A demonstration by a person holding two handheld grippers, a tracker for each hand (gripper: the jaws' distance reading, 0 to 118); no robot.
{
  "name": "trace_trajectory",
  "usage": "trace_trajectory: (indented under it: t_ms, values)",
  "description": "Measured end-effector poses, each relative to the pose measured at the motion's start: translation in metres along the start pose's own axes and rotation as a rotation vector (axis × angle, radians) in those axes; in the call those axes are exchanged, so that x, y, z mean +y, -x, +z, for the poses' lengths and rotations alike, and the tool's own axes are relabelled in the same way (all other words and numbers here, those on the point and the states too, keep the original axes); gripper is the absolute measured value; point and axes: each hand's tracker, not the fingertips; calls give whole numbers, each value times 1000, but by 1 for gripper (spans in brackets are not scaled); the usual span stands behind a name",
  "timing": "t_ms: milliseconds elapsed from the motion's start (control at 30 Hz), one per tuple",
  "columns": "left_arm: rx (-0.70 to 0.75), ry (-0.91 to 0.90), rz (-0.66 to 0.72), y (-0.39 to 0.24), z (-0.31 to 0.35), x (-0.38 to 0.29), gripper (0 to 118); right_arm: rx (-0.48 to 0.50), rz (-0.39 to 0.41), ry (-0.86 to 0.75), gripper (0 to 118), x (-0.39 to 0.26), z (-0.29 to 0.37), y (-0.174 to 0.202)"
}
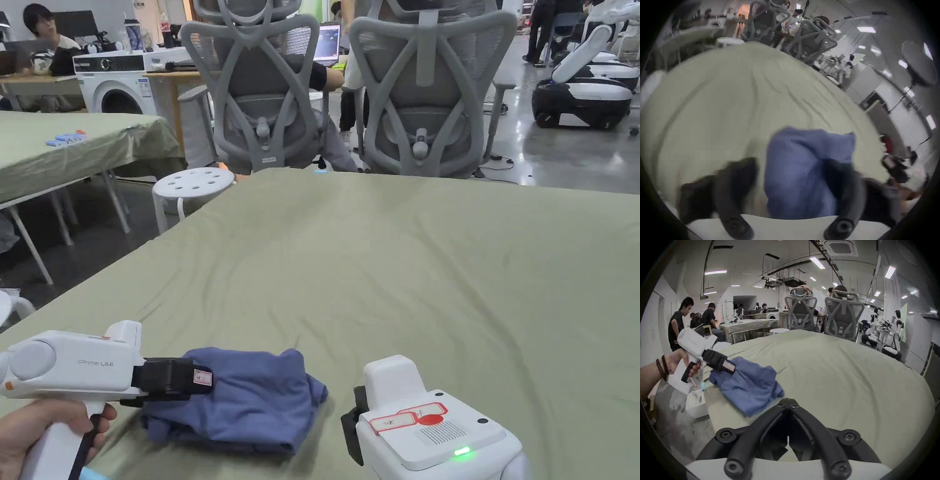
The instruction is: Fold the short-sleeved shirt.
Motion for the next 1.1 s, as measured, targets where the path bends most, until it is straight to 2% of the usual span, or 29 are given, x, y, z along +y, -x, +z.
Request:
trace_trajectory:
  t_ms: [33, 67, 100, 200, 233, 267, 333, 367, 433, 567, 700, 833, 933, 1100]
  values:
    - [78, -37, -35, -21, 3, -8, 118, 1, -2, 5, 0, 0, 2, -2]
    - [125, -85, -39, -24, 10, -10, 116, 1, -3, 5, 0, 1, 7, -3]
    - [101, -130, -22, -26, 17, -10, 111, 2, -5, 3, 0, 1, 10, -6]
    - [68, -193, 63, -33, 40, -5, 114, 1, -19, -2, 0, 0, 18, -16]
    - [66, -211, 59, -44, 50, -6, 107, 0, -25, -3, 0, 1, 21, -21]
    - [59, -213, 61, -57, 60, -7, 91, -3, -28, -6, 0, 1, 26, -27]
    - [23, -236, 36, -80, 71, -2, 13, -31, -36, -22, 0, 4, 38, -36]
    - [38, -251, -18, -101, 73, -5, 2, -41, -45, -25, 0, 6, 42, -43]
    - [147, -296, -133, -144, 75, -8, 1, -54, -81, -36, 0, 10, 55, -60]
    - [66, -342, -263, -228, 72, -10, 1, -85, -101, -79, 0, 21, 88, -94]
    - [111, -463, -370, -332, 66, -4, 1, -146, -109, -151, 0, 43, 138, -148]
    - [62, -585, -412, -439, 64, 13, 1, -238, -100, -230, 0, 69, 203, -210]
    - [82, -666, -444, -516, 58, 27, 1, -327, -80, -268, 1, 89, 248, -254]
    - [63, -747, -479, -621, 45, 45, 1, -434, -127, -363, 4, 116, 312, -325]
